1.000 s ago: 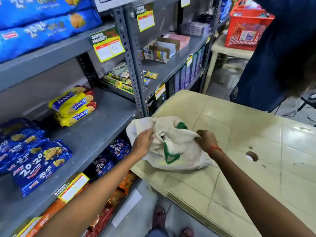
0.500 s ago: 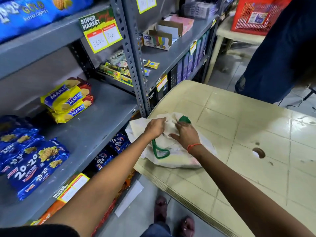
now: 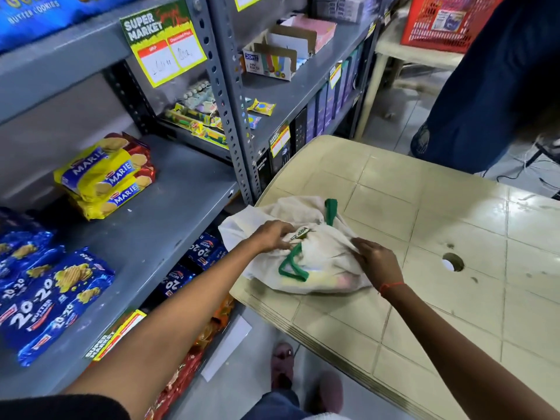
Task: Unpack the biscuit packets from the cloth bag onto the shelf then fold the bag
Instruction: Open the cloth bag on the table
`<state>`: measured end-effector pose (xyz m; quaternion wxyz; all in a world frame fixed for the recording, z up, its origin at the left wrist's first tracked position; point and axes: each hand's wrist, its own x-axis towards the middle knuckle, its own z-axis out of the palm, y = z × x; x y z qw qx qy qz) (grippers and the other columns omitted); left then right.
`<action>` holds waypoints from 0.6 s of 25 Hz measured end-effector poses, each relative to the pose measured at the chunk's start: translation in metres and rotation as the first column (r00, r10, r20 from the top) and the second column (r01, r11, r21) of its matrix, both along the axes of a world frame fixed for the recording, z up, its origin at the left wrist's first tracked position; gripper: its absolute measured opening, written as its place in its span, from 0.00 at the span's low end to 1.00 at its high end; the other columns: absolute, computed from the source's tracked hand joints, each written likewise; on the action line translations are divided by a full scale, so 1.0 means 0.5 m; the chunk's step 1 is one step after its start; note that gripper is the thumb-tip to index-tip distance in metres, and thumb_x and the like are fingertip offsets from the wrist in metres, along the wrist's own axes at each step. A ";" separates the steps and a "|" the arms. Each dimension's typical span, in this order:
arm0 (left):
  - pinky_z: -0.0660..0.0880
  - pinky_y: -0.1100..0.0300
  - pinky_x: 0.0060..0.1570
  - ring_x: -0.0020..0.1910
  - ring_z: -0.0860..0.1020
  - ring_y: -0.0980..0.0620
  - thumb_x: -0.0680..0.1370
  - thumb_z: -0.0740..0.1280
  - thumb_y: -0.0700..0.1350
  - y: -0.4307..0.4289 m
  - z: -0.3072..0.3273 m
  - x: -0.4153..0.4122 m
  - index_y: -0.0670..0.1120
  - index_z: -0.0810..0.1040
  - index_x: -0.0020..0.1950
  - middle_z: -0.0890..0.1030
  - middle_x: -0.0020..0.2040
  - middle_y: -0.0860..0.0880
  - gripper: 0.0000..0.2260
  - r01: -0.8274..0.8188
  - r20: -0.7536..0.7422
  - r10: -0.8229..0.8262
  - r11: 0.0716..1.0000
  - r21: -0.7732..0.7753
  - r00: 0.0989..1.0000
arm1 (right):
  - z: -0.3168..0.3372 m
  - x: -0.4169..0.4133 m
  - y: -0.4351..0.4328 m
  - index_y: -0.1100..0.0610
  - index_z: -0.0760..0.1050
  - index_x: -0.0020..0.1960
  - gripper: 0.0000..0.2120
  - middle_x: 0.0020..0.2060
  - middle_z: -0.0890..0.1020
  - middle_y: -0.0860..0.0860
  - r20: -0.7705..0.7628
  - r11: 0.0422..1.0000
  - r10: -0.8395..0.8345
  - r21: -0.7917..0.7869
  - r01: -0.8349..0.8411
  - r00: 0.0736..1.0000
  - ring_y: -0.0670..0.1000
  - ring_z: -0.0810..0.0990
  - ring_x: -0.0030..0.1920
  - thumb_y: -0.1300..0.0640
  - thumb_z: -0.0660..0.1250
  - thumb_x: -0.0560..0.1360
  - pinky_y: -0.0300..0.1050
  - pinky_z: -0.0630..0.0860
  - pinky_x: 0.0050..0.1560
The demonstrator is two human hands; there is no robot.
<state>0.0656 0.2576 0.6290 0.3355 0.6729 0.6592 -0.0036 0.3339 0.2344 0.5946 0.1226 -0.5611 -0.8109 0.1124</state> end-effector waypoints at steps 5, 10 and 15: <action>0.73 0.56 0.47 0.56 0.80 0.43 0.73 0.71 0.46 -0.017 -0.018 0.011 0.45 0.81 0.58 0.83 0.54 0.42 0.14 -0.100 0.038 0.098 0.993 0.061 0.994 | -0.008 -0.076 -0.050 0.61 0.75 0.62 0.35 0.59 0.80 0.62 0.089 0.993 0.114 0.010 -0.115 0.990 0.63 0.78 0.60 0.36 0.60 0.68 0.57 0.78 0.55; 0.74 0.53 0.45 0.51 0.80 0.43 0.71 0.73 0.49 -0.055 -0.033 0.043 0.42 0.83 0.50 0.84 0.48 0.41 0.12 -0.253 0.116 0.239 0.960 0.117 0.964 | -0.021 -0.048 -0.021 0.61 0.80 0.55 0.23 0.53 0.84 0.59 0.095 0.999 0.027 -0.021 -0.025 0.995 0.62 0.82 0.55 0.47 0.58 0.72 0.56 0.80 0.50; 0.61 0.56 0.34 0.42 0.78 0.40 0.71 0.71 0.48 -0.075 -0.039 0.091 0.45 0.71 0.33 0.79 0.38 0.37 0.12 -0.309 0.139 0.292 0.944 0.119 0.946 | 0.004 -0.047 0.025 0.63 0.80 0.53 0.23 0.54 0.83 0.61 0.035 0.999 0.041 -0.033 -0.039 0.999 0.63 0.79 0.58 0.49 0.59 0.68 0.56 0.76 0.59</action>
